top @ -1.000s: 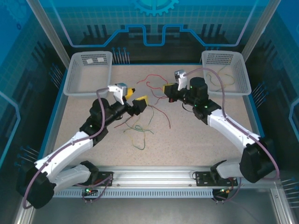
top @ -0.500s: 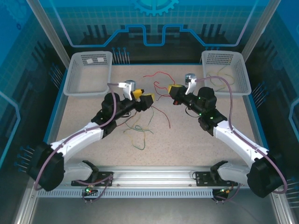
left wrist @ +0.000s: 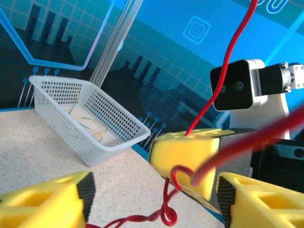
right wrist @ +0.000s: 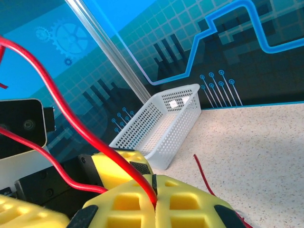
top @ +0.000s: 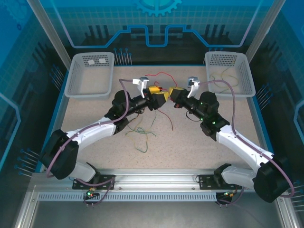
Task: Untangle the cables
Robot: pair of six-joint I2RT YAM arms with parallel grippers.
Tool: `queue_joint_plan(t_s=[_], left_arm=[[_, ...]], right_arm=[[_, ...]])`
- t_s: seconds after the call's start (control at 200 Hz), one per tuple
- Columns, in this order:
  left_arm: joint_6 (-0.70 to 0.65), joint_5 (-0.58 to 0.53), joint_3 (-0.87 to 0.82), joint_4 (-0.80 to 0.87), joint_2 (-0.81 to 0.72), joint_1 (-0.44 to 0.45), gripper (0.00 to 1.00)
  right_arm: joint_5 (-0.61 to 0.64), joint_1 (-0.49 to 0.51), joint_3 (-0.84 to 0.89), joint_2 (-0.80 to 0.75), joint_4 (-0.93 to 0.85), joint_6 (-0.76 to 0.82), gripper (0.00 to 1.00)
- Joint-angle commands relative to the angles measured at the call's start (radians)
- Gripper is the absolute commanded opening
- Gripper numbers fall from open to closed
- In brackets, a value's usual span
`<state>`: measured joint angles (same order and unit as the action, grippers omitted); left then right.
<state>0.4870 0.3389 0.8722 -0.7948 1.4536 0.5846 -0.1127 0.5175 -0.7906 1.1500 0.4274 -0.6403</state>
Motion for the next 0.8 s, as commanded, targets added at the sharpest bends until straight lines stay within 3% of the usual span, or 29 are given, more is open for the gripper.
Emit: queue_joint_plan(t_s=[0.0,0.03,0.09,0.175,0.26,0.38,0.63,0.795], left_arm=[[-0.017,0.018,0.044,-0.059,0.014,0.004,0.45],[-0.017,0.009,0.044,-0.061,0.016,0.004,0.38],[-0.015,-0.005,0.038,-0.072,0.019,0.004,0.36],[-0.009,-0.003,0.042,-0.076,0.030,0.004,0.24],[-0.002,-0.009,0.043,-0.074,0.038,0.004,0.00],[-0.001,-0.021,0.031,-0.078,0.031,0.004,0.00],[-0.068,-0.088,-0.020,0.006,-0.056,0.002,0.00],[-0.111,-0.134,-0.081,0.055,-0.145,-0.018,0.00]], right_arm=[[-0.016,0.024,0.004,-0.021,0.036,-0.014,0.00],[-0.016,0.025,0.007,-0.026,0.034,-0.015,0.00],[-0.038,0.025,0.009,-0.033,0.039,-0.002,0.00],[-0.086,0.030,-0.002,-0.026,0.041,0.007,0.00],[-0.090,0.040,0.002,-0.028,0.049,0.011,0.00],[-0.060,0.042,-0.002,-0.032,0.018,0.022,0.00],[0.203,0.022,0.026,-0.134,-0.144,0.062,0.00],[0.291,-0.036,0.069,-0.208,-0.219,0.060,0.00]])
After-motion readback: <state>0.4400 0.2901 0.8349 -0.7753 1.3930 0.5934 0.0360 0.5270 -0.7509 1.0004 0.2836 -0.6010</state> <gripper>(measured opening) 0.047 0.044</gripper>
